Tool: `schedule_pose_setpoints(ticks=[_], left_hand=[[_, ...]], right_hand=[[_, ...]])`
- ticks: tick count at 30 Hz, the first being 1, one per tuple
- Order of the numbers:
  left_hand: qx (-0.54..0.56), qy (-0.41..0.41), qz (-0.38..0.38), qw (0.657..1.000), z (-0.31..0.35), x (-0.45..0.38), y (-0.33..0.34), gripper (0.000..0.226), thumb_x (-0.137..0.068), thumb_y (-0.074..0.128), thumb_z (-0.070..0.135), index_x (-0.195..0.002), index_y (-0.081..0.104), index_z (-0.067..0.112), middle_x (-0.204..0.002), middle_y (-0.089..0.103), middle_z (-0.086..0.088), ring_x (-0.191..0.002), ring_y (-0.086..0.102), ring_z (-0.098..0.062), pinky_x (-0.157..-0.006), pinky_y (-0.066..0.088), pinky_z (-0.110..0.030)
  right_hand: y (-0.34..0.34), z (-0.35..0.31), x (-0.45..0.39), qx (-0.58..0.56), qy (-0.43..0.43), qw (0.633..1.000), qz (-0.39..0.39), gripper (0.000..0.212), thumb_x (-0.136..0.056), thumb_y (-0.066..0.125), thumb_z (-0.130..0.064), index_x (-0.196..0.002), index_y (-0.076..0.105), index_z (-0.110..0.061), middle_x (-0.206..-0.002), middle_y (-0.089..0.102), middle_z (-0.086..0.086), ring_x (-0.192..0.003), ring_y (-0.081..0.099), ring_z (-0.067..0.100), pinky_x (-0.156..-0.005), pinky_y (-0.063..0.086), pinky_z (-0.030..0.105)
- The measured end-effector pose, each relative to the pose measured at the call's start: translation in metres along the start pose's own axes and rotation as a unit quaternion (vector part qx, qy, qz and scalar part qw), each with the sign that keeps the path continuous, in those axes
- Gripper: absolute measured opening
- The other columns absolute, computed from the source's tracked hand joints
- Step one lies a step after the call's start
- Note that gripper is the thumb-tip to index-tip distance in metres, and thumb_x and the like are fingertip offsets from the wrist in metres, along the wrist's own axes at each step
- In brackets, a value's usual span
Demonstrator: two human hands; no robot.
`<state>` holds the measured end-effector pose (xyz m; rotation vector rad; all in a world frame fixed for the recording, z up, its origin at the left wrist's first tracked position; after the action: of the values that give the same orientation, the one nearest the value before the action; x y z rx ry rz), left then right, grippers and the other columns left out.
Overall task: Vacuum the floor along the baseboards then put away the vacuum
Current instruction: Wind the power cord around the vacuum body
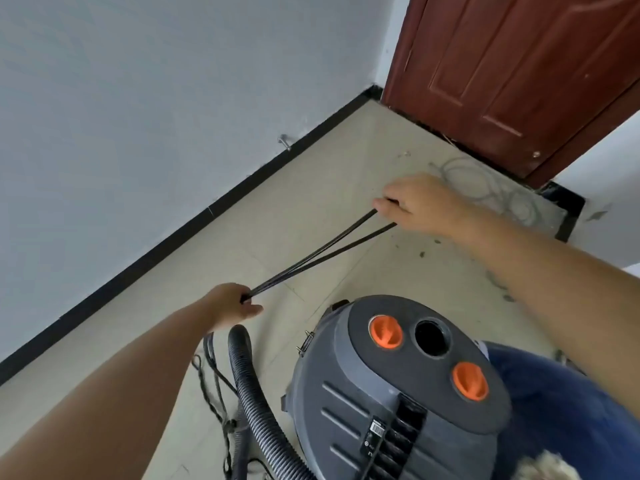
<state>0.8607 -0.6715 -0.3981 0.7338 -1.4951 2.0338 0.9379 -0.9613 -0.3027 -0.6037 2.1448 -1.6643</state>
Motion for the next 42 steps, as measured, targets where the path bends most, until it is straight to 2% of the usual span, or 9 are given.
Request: schedule_pose_setpoints(ticks=[11, 14, 17, 21, 23, 25, 28, 33, 42], left_hand=[[-0.197, -0.082, 0.335, 0.918, 0.045, -0.013, -0.149, 0.03, -0.102, 0.027, 0.024, -0.108, 0.047, 0.003, -0.093, 0.058, -0.021, -0.073, 0.043, -0.03, -0.064, 0.034, -0.035], [-0.143, -0.03, 0.315, 0.938, 0.09, -0.026, -0.122, 0.025, -0.101, 0.031, 0.02, -0.11, 0.048, 0.004, -0.1, 0.058, -0.022, -0.083, 0.051, -0.036, -0.065, 0.036, -0.034], [-0.13, 0.074, 0.292, 0.945, 0.139, -0.03, -0.086, 0.025, -0.1, 0.034, 0.018, -0.112, 0.05, 0.004, -0.101, 0.06, -0.021, -0.088, 0.054, -0.038, -0.065, 0.035, -0.033], [-0.159, 0.182, 0.273, 0.931, 0.199, -0.039, -0.051, 0.026, -0.1, 0.034, 0.021, -0.111, 0.05, 0.003, -0.1, 0.063, -0.016, -0.091, 0.058, -0.036, -0.064, 0.034, -0.031], [-0.138, 0.223, 0.258, 0.93, 0.228, -0.044, -0.036, 0.023, -0.1, 0.036, 0.019, -0.109, 0.051, 0.003, -0.096, 0.062, -0.013, -0.088, 0.057, -0.033, -0.065, 0.034, -0.03], [-0.117, 0.262, 0.242, 0.927, 0.252, -0.048, -0.022, 0.018, -0.099, 0.038, 0.02, -0.096, 0.05, 0.007, -0.073, 0.052, -0.003, -0.074, 0.05, -0.027, -0.063, 0.032, -0.028], [-0.04, 0.283, 0.18, 0.941, 0.268, -0.057, -0.002, 0.014, -0.095, 0.046, 0.018, -0.085, 0.049, 0.01, -0.06, 0.04, 0.004, -0.064, 0.044, -0.022, -0.058, 0.034, -0.026], [-0.1, 0.25, -0.06, 0.961, 0.278, -0.063, 0.06, 0.011, -0.093, 0.052, 0.021, -0.088, 0.05, 0.012, -0.074, 0.049, 0.0, -0.069, 0.045, -0.016, -0.056, 0.033, -0.022], [-0.207, 0.273, -0.035, 0.939, 0.31, -0.034, 0.131, 0.042, -0.093, 0.051, 0.023, -0.133, 0.045, 0.01, -0.131, 0.047, -0.013, -0.123, 0.043, -0.029, -0.102, 0.036, -0.038]], right_hand=[[0.049, 0.027, -0.004, -0.153, 0.127, 0.979, 0.055, 0.044, -0.098, 0.04, -0.03, -0.057, 0.026, -0.018, -0.055, 0.034, -0.001, -0.057, 0.037, 0.022, -0.055, 0.022, 0.036], [0.039, 0.065, 0.031, -0.151, 0.192, 0.969, 0.027, 0.038, -0.095, 0.045, -0.037, -0.062, 0.036, -0.02, -0.056, 0.044, 0.003, -0.06, 0.047, 0.028, -0.057, 0.033, 0.036], [0.036, 0.089, 0.072, -0.063, 0.245, 0.956, -0.151, 0.038, -0.086, 0.054, -0.051, -0.109, 0.055, -0.02, -0.095, 0.064, 0.008, -0.079, 0.058, 0.022, -0.068, 0.043, 0.032], [0.047, 0.094, 0.106, -0.163, 0.252, 0.93, -0.214, 0.067, -0.09, 0.057, -0.038, -0.147, 0.025, -0.023, -0.147, 0.032, 0.003, -0.129, 0.038, 0.019, -0.101, 0.033, 0.028], [0.059, 0.095, 0.113, -0.237, 0.272, 0.915, -0.181, 0.054, -0.094, 0.053, -0.03, -0.142, 0.032, -0.019, -0.14, 0.038, 0.001, -0.129, 0.038, 0.02, -0.099, 0.032, 0.026], [0.069, 0.099, 0.118, -0.263, 0.3, 0.909, -0.12, 0.018, -0.098, 0.045, -0.024, -0.114, 0.048, -0.017, -0.099, 0.055, 0.0, -0.092, 0.054, 0.022, -0.072, 0.037, 0.026], [0.068, 0.114, 0.141, -0.236, 0.336, 0.91, -0.054, 0.014, -0.099, 0.042, -0.021, -0.092, 0.049, -0.011, -0.068, 0.046, 0.001, -0.065, 0.046, 0.02, -0.053, 0.031, 0.026], [0.064, 0.141, 0.218, -0.163, 0.404, 0.89, -0.133, 0.018, -0.096, 0.048, -0.019, -0.08, 0.044, -0.012, -0.067, 0.043, 0.0, -0.074, 0.047, 0.021, -0.062, 0.031, 0.03], [0.126, 0.077, 0.351, -0.254, 0.561, 0.75, -0.24, 0.044, -0.099, 0.035, -0.042, -0.069, 0.046, -0.013, -0.068, 0.049, 0.003, -0.075, 0.049, 0.022, -0.061, 0.032, 0.029]])
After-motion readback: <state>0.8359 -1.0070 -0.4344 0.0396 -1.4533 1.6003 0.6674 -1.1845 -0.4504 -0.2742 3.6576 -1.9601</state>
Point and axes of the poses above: each hand's wrist, its own x-axis away from the middle knuckle, its own y-axis out of the palm, z = x × y, the point moved 1 cm from there along -x, towards the middle knuckle
